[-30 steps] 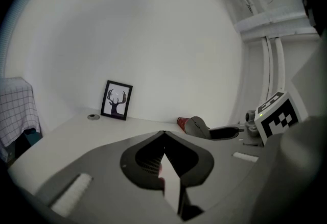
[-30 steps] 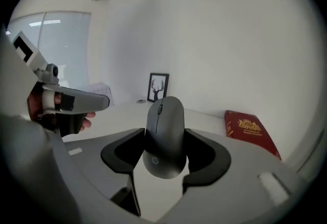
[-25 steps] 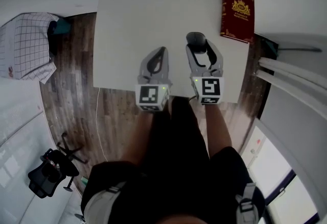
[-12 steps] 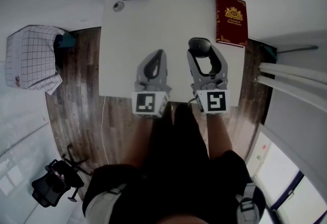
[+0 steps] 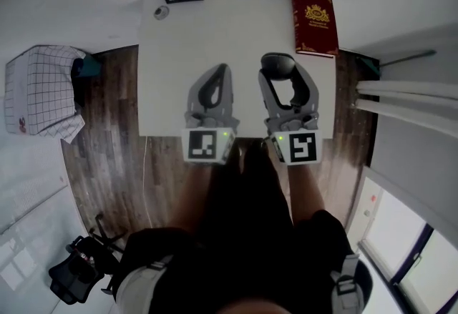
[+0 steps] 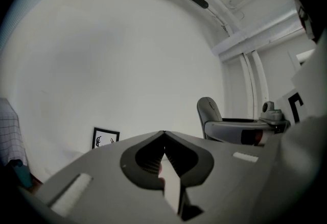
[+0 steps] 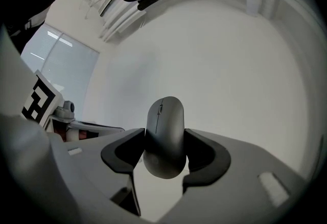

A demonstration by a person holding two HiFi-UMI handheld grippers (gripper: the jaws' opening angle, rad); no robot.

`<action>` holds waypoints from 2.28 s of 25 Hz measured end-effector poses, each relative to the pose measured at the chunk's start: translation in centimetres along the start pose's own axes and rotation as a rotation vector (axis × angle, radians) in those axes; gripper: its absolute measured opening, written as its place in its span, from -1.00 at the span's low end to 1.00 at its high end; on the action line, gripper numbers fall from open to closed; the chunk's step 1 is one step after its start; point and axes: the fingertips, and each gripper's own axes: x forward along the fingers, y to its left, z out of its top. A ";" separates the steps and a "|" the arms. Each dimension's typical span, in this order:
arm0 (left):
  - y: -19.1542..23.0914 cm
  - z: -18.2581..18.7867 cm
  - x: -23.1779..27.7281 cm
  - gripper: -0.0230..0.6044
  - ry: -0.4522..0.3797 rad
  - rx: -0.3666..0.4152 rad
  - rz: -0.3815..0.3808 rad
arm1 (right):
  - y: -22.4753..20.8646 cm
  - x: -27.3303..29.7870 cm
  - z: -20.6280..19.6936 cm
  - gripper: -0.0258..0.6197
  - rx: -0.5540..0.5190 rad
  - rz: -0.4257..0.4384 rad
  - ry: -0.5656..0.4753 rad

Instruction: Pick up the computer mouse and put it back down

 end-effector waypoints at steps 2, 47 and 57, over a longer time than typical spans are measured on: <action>-0.3 0.3 -0.3 -0.92 -0.002 -0.006 -0.013 | 0.3 -0.5 0.6 -0.12 -0.005 -0.014 -0.017; -25.1 3.7 -9.9 -0.92 -0.136 0.141 0.097 | -8.2 -24.6 7.0 -0.12 -0.044 0.048 -0.168; -24.9 5.0 -10.8 -0.92 -0.178 0.128 0.050 | -6.7 -24.3 8.3 -0.12 -0.054 0.018 -0.186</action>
